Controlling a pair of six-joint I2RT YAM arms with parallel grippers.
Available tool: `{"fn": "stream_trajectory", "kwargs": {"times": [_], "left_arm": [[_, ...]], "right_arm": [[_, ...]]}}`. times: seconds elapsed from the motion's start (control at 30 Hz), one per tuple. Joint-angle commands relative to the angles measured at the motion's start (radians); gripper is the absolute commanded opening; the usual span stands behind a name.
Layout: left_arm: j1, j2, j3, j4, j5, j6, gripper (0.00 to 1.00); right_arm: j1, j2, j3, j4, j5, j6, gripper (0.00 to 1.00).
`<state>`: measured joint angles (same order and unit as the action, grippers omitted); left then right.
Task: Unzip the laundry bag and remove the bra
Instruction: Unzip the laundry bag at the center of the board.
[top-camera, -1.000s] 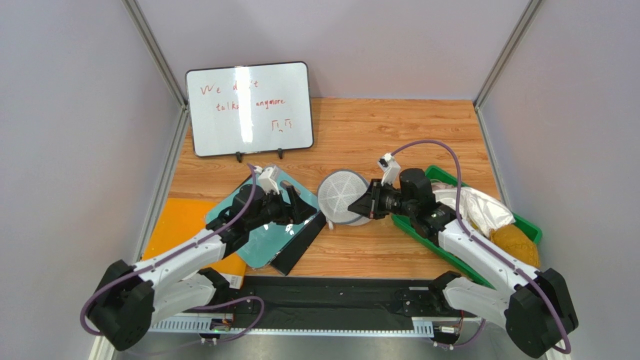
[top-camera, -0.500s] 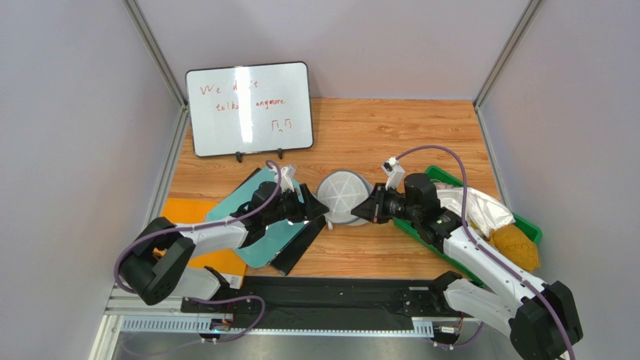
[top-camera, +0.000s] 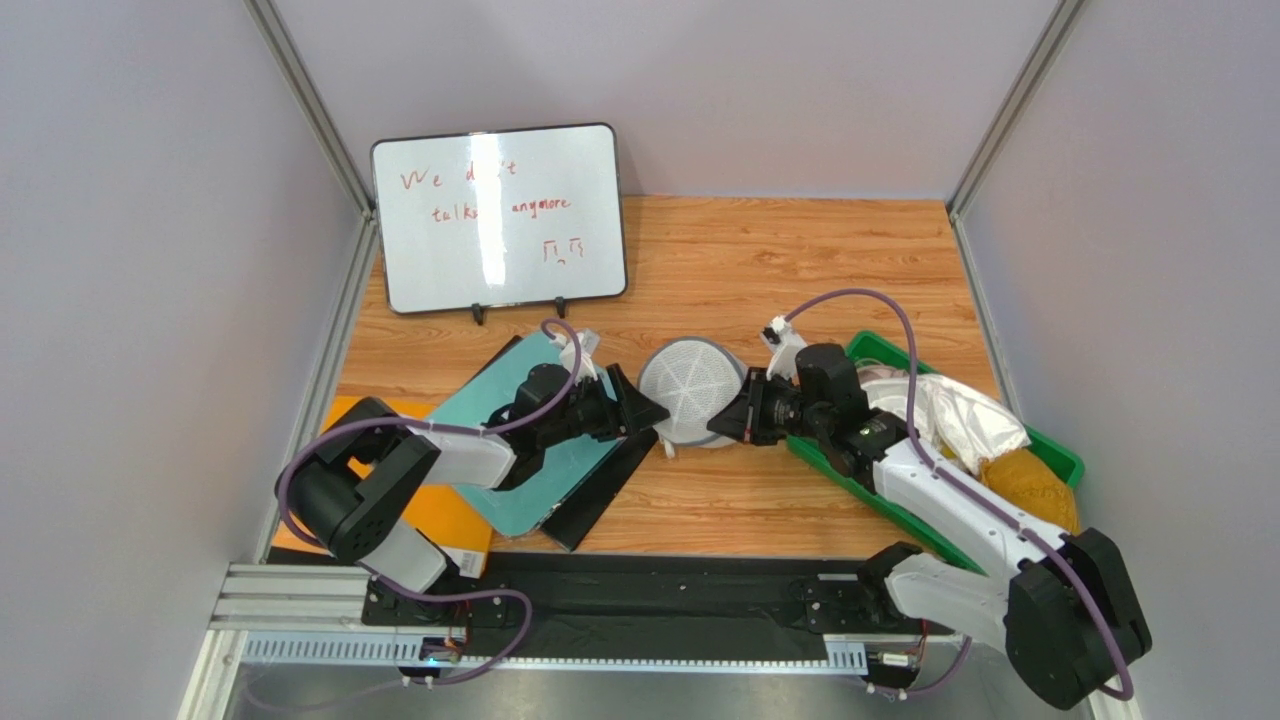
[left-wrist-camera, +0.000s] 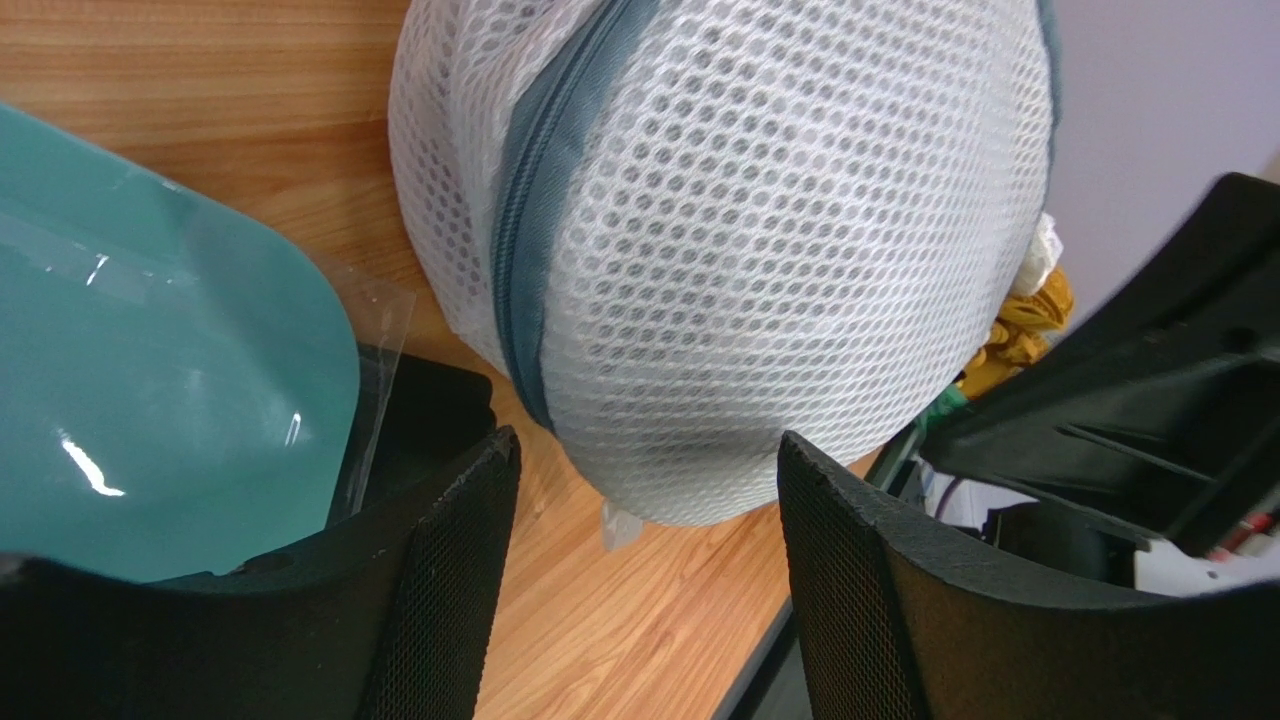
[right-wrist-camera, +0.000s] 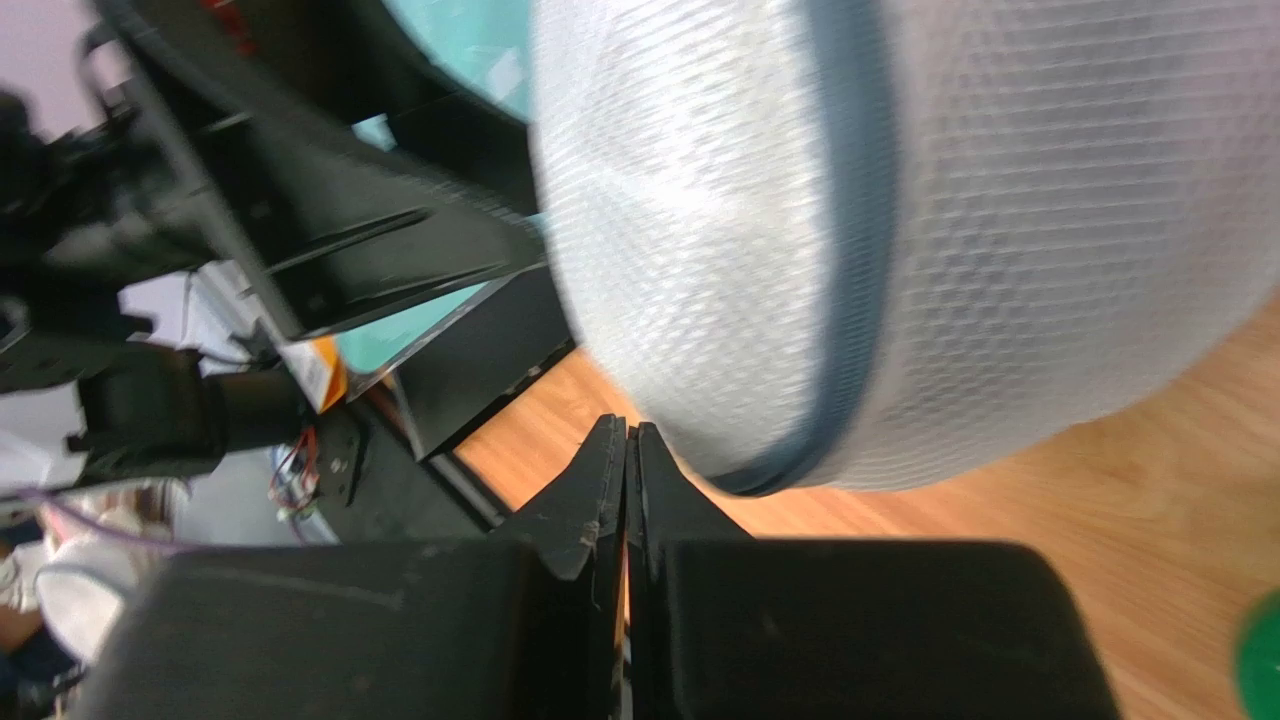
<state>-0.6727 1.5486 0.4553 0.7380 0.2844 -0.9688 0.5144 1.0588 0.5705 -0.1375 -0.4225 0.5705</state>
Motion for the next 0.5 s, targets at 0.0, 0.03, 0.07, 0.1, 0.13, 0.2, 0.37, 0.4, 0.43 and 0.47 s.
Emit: {"fn": "stream_trajectory", "kwargs": {"times": [0.0,0.03,0.07,0.1,0.13,0.2,0.37,0.4,0.43,0.47], "left_arm": [[-0.004,-0.015,0.023,0.116,0.009,-0.002,0.70],[-0.004,-0.010,0.025,0.116,0.009,0.001,0.70],[-0.004,-0.007,0.026,0.116,0.009,0.007,0.69],[-0.004,-0.001,0.031,0.118,0.009,0.005,0.67],[-0.002,0.010,0.034,0.124,0.010,0.007,0.64],[-0.004,0.024,0.042,0.133,0.019,0.002,0.53],[-0.004,0.051,0.057,0.156,0.038,-0.018,0.20],[-0.004,0.053,0.065,0.156,0.039,-0.019,0.10],[-0.002,0.051,0.068,0.158,0.042,-0.022,0.05],[-0.002,0.050,0.072,0.155,0.045,-0.024,0.00]], "right_arm": [[-0.046,0.041,0.032,0.018,0.100,-0.021,0.00],[-0.054,0.049,0.034,0.024,0.111,-0.017,0.00],[-0.063,0.058,0.035,0.026,0.113,-0.018,0.00],[-0.066,0.061,0.038,0.027,0.114,-0.018,0.00],[-0.070,0.063,0.038,0.027,0.114,-0.015,0.00],[-0.071,0.060,0.040,0.027,0.114,-0.015,0.00],[-0.074,0.055,0.042,0.024,0.106,-0.015,0.00],[-0.073,0.053,0.042,0.022,0.105,-0.018,0.00],[-0.073,0.053,0.043,0.015,0.102,-0.021,0.00],[-0.074,0.046,0.048,0.006,0.102,-0.029,0.00]]}}
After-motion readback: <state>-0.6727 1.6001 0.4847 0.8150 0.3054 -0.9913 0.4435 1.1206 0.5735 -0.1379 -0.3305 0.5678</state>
